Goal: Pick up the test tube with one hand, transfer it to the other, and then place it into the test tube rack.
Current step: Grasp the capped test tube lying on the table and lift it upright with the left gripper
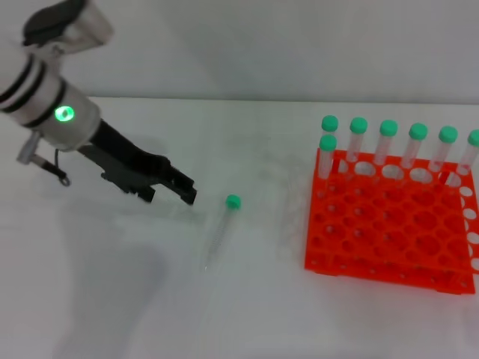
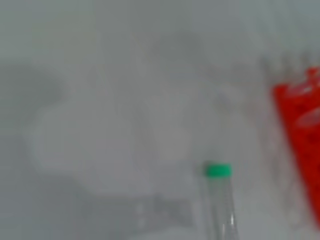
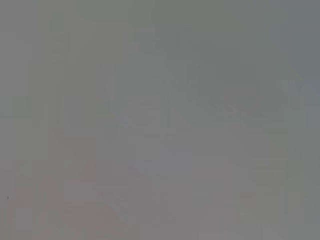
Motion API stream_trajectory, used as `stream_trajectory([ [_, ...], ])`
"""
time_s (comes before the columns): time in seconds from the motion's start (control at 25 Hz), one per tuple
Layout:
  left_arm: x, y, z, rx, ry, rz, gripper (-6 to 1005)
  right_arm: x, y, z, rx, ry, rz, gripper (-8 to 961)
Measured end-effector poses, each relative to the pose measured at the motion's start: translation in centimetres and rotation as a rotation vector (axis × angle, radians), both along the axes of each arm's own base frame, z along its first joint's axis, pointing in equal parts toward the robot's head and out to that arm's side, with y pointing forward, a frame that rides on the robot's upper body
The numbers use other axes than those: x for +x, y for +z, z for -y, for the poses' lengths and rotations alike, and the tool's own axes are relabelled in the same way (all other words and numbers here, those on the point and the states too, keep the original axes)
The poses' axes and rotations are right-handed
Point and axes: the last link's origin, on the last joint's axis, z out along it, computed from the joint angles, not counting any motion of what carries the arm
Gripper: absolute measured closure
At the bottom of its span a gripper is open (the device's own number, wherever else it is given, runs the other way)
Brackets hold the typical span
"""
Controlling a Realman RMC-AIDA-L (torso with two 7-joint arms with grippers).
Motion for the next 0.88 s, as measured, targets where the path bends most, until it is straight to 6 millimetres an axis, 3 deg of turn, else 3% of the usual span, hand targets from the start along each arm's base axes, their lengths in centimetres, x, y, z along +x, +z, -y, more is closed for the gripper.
stream_trajectory([
  [0.24, 2.7, -4.1, -0.3, -0.074, 0.013, -0.212, 153, 0.0, -0.1, 0.0, -0.004, 0.0, 0.001, 131],
  [0.44, 4.1, -7.1, 0.0, -0.115, -0.016, -0.24, 159, 0.0, -0.2, 0.1, -0.007, -0.002, 0.0, 131],
  [0.88, 3.4, -8.0, 0.4, -0.121, 0.005, -0.295, 173, 0.3, -0.2, 0.5, -0.006, -0.014, -0.005, 131],
])
